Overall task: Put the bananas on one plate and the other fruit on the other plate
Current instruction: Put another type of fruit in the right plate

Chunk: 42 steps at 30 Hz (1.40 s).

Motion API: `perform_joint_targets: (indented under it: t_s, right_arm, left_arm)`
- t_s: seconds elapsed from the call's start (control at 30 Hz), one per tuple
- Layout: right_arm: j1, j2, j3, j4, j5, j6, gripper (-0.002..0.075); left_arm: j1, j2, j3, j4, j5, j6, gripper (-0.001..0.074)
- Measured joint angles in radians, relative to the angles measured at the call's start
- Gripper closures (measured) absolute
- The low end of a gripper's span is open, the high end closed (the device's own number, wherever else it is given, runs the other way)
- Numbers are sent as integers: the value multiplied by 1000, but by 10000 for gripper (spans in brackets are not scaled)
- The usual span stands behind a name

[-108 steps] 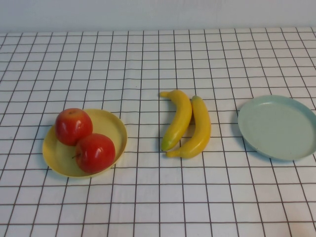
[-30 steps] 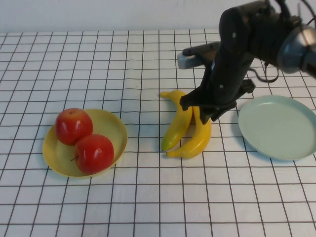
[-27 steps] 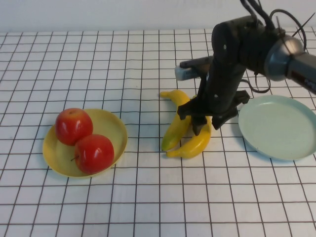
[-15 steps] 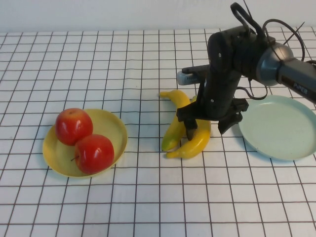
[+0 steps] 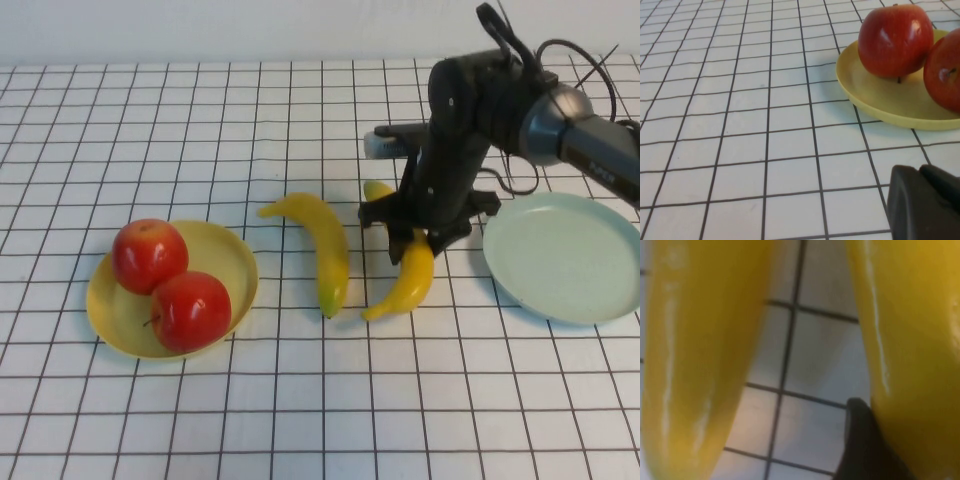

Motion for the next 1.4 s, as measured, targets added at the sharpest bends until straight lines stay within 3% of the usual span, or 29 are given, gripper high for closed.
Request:
perform_joint_targets:
  t_s: [0.23,0.4,0.67,0.8,0.97,1.2,1.4]
  right_arm:
    - [0,-171,-47,-69,0,-68,408]
    - [-28,-335,133,-208,2,-83,408]
    - [-243,-405,391,-292,9,-131,408]
    - [-338,-378,393,-256,9,-238,408]
    - [-359,-329,394,-244,0,-314,407]
    - [-359,-288,384,-240,-22,-299,288]
    - [-354,-283,238,-179,-1,-278,354]
  left_arm:
    - [0,0,0,0,0,0,738]
    - [0,0,0,0,0,0,738]
    - [0,0,0,0,0,0,738]
    - [0,0,0,0,0,0,738]
    - [0,0,0,0,0,0,738]
    - [0,0,0,0,0,0,738]
    - [0,0,0,0,0,0,738]
